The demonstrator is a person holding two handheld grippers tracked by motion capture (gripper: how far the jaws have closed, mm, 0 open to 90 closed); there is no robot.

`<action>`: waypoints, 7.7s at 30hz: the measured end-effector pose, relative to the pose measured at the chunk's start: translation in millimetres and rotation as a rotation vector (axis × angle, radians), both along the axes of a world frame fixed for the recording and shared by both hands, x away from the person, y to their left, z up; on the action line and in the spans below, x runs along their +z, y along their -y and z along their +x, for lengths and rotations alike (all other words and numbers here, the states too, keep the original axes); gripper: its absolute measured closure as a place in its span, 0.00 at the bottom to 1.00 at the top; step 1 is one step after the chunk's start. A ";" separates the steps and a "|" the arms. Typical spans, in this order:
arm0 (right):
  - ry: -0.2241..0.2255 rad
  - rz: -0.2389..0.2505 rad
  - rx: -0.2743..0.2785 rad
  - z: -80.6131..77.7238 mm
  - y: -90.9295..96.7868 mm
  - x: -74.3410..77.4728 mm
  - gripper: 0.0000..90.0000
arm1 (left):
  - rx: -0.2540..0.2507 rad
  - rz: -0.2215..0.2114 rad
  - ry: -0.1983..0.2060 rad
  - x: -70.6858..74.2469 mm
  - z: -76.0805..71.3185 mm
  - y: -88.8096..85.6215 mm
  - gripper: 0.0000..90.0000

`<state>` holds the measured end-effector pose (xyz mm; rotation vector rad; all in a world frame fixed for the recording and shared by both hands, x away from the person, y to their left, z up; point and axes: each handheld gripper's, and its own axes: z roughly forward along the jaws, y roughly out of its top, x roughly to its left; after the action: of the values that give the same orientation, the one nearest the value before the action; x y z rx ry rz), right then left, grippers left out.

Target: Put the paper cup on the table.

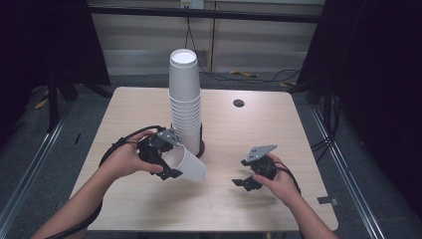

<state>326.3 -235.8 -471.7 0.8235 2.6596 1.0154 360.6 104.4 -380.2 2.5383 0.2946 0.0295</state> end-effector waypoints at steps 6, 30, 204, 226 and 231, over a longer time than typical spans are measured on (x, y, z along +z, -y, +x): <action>-0.005 -0.007 -0.019 -0.8 5.6 -12.4 0.21 | 0.002 0.028 -0.002 -4.1 -0.3 -4.8 0.13; 0.050 0.029 -0.080 -3.9 13.0 -30.8 0.16 | -0.006 0.095 -0.011 -16.1 -3.5 -7.6 0.12; 0.062 0.045 -0.077 -5.1 12.8 -32.6 0.16 | 0.252 -0.157 0.049 -126.0 -38.8 -120.8 0.17; 0.063 0.045 -0.074 -5.2 12.7 -32.7 0.16 | 0.310 -0.223 0.088 -136.2 -40.8 -128.9 0.07; 0.064 0.045 -0.074 -5.3 12.7 -32.7 0.16 | 0.319 -0.221 0.090 -136.6 -40.8 -128.1 0.06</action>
<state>321.0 -248.6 -504.4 0.8764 2.5423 1.0683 319.8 232.6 -516.9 2.2415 0.6286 0.2205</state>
